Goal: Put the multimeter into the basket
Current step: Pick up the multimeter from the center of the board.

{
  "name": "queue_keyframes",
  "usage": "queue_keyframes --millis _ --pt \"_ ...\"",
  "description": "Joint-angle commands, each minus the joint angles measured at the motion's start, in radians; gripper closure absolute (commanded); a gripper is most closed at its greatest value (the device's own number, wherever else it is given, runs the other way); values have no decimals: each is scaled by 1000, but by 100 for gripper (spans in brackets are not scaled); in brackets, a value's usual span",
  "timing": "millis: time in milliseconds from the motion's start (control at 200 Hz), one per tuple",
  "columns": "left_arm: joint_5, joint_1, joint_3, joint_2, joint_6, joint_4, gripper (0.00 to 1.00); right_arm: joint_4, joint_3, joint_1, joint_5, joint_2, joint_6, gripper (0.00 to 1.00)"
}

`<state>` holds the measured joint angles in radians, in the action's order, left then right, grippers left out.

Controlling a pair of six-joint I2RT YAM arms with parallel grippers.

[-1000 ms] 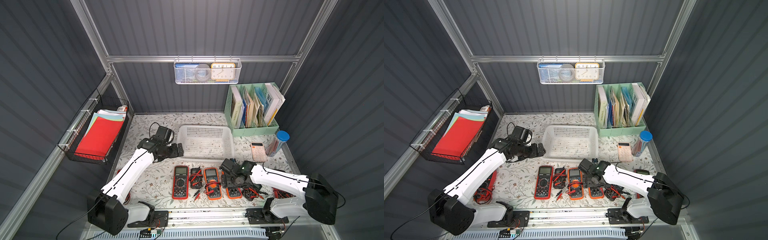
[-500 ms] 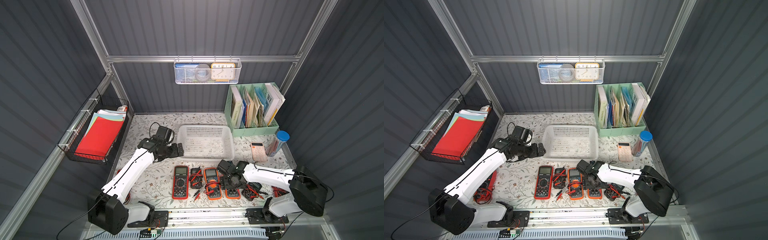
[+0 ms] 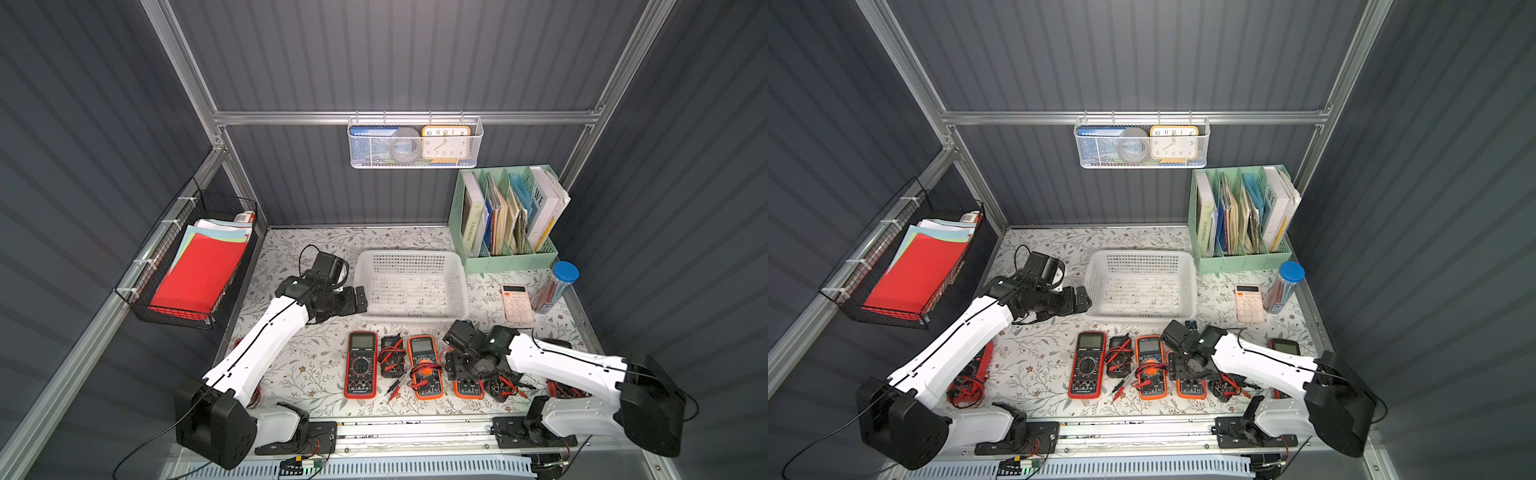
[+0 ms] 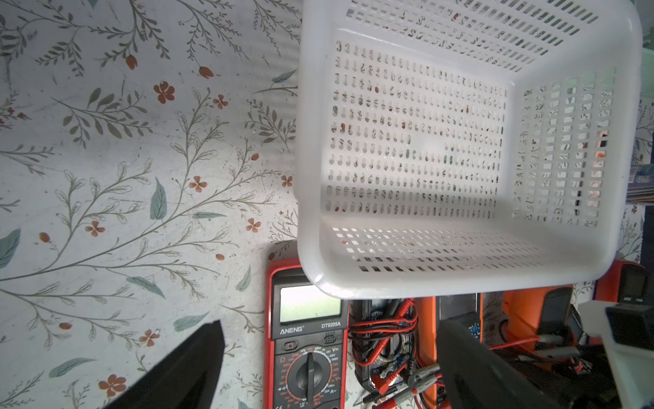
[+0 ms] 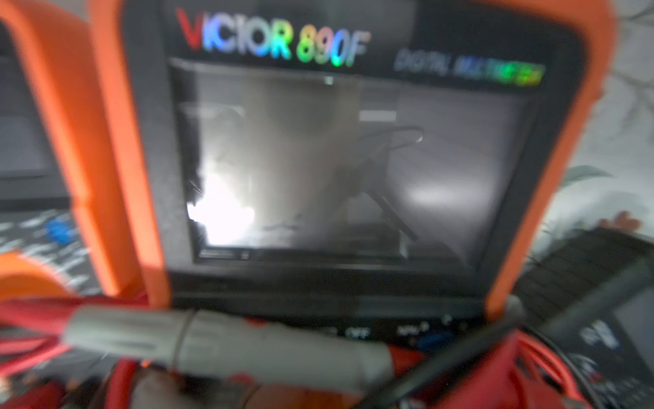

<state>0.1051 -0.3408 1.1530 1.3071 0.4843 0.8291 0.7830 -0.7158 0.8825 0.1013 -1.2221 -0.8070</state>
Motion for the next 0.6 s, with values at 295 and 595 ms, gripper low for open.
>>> queue_keyframes --millis 295,595 --pt "7 -3 102 37 -12 15 1 282 -260 2 145 182 39 65" --pt "8 -3 148 93 -38 16 1 185 -574 -23 226 -17 202 64"
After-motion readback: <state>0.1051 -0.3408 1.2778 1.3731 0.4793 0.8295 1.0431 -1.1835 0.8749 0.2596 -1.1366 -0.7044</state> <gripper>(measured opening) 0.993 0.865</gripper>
